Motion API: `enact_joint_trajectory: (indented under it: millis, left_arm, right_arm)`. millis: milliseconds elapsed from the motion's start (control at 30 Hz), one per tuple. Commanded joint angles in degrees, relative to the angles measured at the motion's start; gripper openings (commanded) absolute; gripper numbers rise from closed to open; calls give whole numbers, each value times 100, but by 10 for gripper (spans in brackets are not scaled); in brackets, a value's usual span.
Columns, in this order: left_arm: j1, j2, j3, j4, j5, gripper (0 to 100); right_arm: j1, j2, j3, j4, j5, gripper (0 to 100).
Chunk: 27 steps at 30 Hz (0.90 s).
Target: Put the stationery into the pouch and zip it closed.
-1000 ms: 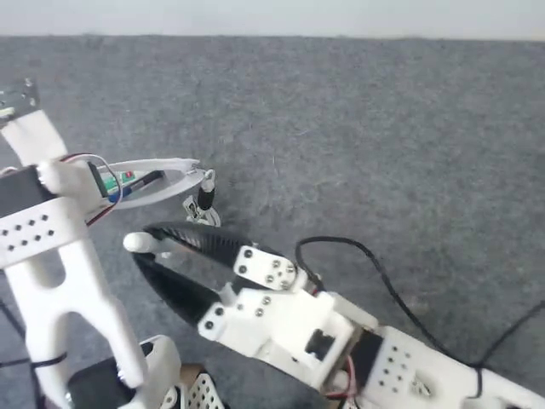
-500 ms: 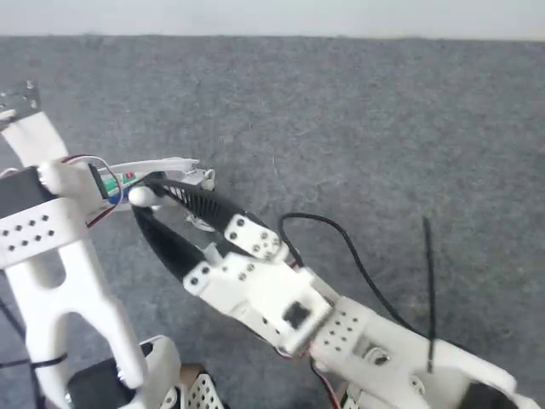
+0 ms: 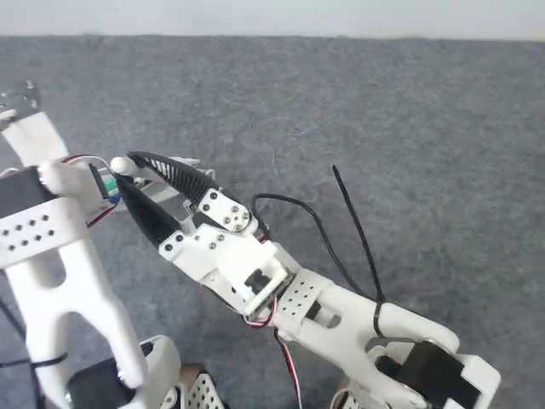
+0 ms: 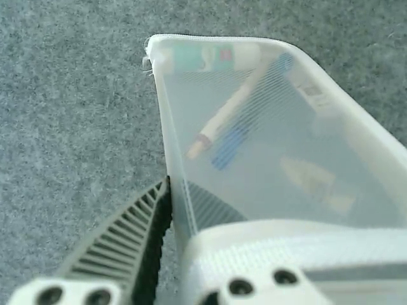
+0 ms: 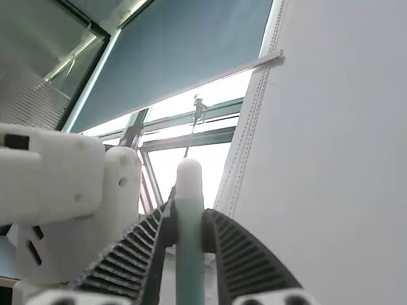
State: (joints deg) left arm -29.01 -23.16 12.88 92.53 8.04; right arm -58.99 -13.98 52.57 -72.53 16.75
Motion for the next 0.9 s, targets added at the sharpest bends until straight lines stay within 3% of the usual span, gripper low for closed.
enact_joint_trajectory:
  millis: [0, 167, 400, 633, 867]
  left_arm:
    - [44, -79, -22, -185, 62, 9]
    - [44, -79, -22, -185, 62, 9]
    - [44, -79, -13, -185, 44, 9]
    - [44, -79, 92, -273, 35, 9]
    - [44, -79, 92, -273, 35, 9]
  right_arm:
    - [145, 110, -343, -40, -44, 6]
    - [154, 664, -343, 312, -668, 6]
    - [303, 1103, -369, 690, -730, 15]
    - [277, 1095, -369, 1007, -738, 174]
    - [286, 1095, -352, 1024, -730, 142]
